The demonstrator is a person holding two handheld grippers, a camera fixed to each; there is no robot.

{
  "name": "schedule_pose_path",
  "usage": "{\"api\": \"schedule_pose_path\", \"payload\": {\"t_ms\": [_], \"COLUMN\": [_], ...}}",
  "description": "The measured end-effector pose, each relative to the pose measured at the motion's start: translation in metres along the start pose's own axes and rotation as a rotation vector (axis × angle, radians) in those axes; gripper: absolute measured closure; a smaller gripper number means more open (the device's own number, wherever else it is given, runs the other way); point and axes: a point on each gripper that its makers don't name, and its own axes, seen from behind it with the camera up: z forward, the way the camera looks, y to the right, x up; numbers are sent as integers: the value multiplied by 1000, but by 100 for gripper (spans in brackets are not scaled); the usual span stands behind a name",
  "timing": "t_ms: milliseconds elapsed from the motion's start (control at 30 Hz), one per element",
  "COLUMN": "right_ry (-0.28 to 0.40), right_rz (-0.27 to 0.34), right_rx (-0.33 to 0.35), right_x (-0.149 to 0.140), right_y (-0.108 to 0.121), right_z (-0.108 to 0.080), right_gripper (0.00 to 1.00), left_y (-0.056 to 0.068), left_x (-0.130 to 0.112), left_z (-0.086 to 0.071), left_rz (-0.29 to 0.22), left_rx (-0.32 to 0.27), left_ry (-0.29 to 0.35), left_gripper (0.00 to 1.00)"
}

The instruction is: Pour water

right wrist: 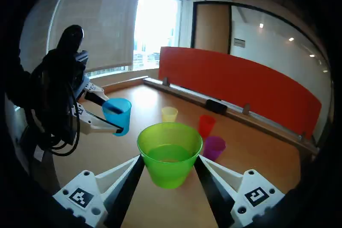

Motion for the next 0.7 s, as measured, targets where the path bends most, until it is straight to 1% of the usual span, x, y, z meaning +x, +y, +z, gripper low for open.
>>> {"api": "schedule_pose_path", "payload": {"t_ms": [100,167,300,400,467,600,700], "right_ry": [-7,-13,-24,-31,-33,-36,-38], "right_rz": [3,5,9,9,11,14,15], "right_rx": [-5,-9,-15,-21,-25,-31,-33], "right_x": [-4,-7,-12,-16,-17,-19,-19], "right_y": [1,2,3,6,7,10,11], "right_z": [3,5,6,6,6,7,8], "right_gripper": [15,15,15,15,15,15,15], "left_y": [-4,-6,-7,-7,-7,-7,-8], "left_x": [-14,-24,-42,-53,-60,-72,-77], "left_z": [13,22,37,47,52,61,67], "left_rz": [-31,-61,-107,-116,-114,-115,-128], "left_rx": [3,7,3,-3,-6,-14,-24], "left_ry": [-16,-28,-52,-75,-91,-127,-145], "left_gripper": [21,21,21,20,20,21,20]}}
